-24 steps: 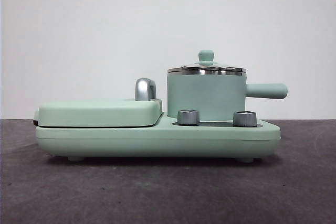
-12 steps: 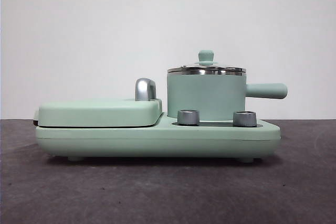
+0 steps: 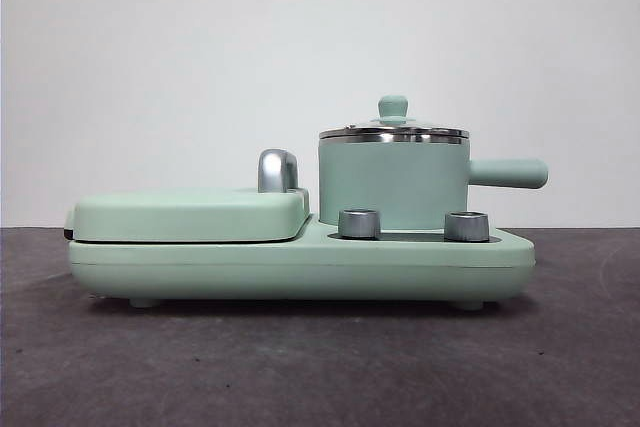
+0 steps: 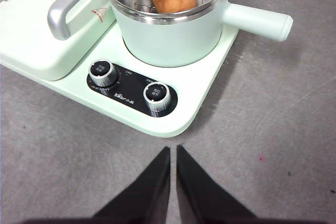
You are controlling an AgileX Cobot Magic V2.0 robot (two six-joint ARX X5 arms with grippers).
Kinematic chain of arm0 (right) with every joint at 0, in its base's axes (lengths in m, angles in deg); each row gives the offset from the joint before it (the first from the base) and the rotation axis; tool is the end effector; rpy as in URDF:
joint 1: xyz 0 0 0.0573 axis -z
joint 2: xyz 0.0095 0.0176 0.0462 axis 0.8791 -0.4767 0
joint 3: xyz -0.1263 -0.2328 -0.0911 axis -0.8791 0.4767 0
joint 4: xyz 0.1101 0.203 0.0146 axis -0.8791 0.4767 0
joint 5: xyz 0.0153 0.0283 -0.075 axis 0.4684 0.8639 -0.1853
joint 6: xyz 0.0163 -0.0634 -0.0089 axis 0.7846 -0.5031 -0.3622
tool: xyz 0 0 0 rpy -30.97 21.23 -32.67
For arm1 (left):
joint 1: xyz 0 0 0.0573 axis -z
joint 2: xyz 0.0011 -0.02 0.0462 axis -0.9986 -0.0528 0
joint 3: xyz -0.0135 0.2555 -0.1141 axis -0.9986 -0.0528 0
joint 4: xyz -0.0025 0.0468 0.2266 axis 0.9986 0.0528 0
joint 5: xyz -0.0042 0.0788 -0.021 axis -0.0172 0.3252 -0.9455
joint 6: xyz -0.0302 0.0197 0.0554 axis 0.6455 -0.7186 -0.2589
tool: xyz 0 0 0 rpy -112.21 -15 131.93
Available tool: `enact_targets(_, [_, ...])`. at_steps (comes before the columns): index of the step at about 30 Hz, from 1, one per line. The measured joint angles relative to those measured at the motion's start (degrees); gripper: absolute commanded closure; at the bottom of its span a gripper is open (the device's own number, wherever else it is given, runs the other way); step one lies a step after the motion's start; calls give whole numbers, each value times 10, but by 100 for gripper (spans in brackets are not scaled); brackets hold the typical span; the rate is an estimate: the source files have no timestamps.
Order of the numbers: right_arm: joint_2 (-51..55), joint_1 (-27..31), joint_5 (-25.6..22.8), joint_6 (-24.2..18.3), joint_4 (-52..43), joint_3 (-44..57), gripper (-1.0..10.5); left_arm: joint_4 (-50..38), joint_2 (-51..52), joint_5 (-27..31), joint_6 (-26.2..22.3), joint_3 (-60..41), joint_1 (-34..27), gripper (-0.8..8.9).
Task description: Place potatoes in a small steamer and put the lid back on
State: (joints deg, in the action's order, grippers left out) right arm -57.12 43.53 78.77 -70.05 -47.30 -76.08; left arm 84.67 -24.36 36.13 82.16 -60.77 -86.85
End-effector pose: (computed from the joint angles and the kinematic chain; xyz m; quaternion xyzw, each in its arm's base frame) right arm 0.1002 0.0417 0.3004 -0.0160 0.2961 0.2331 0.9261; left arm 0.0761 -0.0012 0.1534 -0.0231 0.0770 -0.0099 0.9967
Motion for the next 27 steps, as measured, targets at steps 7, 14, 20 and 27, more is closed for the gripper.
enact_targets(7, [47, 22, -38, -27, -64, 33, 930, 0, 0, 0, 0, 0, 0, 807])
enact_targets(14, [200, 119, -44, -47, -225, 224, 930, 0, 0, 0, 0, 0, 0, 807])
enact_targets(20, [328, 178, -44, -47, -254, 361, 930, 0, 0, 0, 0, 0, 0, 807])
enact_targets(27, [379, 181, -44, -47, -328, 448, 930, 0, 0, 0, 0, 0, 0, 807])
